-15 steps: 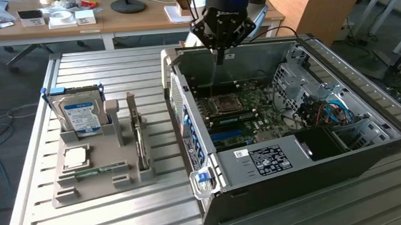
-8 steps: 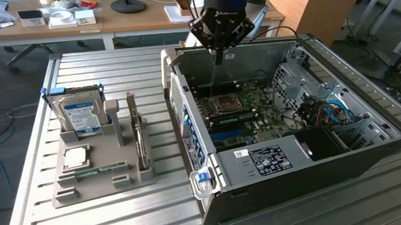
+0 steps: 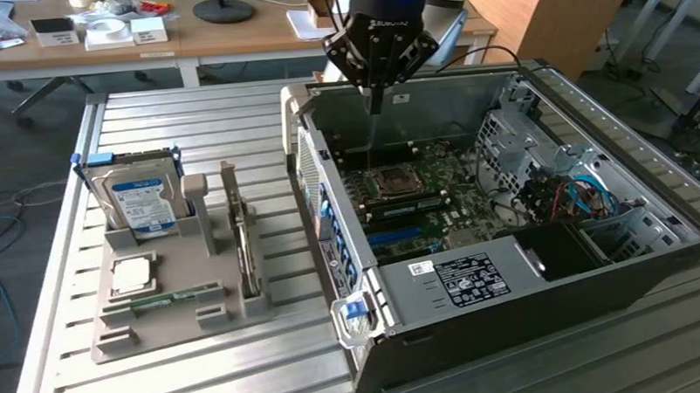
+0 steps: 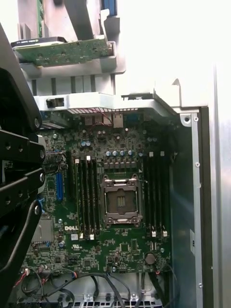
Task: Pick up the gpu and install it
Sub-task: 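Reach for the gpu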
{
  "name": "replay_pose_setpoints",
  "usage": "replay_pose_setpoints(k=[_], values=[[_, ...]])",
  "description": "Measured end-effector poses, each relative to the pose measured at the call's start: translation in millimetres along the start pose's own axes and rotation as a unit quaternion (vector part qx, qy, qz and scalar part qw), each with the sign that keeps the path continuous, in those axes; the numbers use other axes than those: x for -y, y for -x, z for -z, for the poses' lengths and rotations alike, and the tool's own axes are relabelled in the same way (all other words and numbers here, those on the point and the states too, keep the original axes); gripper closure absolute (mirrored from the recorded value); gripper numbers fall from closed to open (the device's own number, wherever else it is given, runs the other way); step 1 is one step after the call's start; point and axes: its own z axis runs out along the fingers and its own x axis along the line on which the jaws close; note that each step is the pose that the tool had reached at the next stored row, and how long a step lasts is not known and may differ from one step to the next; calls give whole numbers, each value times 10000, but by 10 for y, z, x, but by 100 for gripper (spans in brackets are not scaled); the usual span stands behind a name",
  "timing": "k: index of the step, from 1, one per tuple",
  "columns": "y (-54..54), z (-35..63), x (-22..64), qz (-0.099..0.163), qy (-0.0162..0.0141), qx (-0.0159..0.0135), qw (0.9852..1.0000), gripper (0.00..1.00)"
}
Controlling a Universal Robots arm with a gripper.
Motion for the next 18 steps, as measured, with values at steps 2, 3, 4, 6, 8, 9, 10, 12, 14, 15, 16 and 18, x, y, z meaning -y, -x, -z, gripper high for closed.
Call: replay_pose_setpoints(k=[2, 3, 4, 6, 8, 9, 10, 12, 14, 15, 16, 18], values=[[-20, 0, 2, 0, 0, 0, 10000, 89], [-30, 0, 2, 0, 0, 0, 10000, 89], [-42, 0, 3, 0, 0, 0, 10000, 89], [-73, 1, 6, 0, 0, 0, 10000, 89], [-106, 1, 8, 0, 0, 0, 10000, 89], [-121, 1, 9, -1, 0, 0, 10000, 89], [-133, 1, 10, -1, 1, 0, 10000, 89], [-155, 2, 12, 0, 0, 0, 10000, 89], [-174, 2, 13, 0, 0, 0, 10000, 89], [-183, 3, 14, 0, 0, 0, 10000, 89], [-191, 3, 14, 0, 0, 0, 10000, 89], [-211, 4, 16, 0, 0, 0, 10000, 89]])
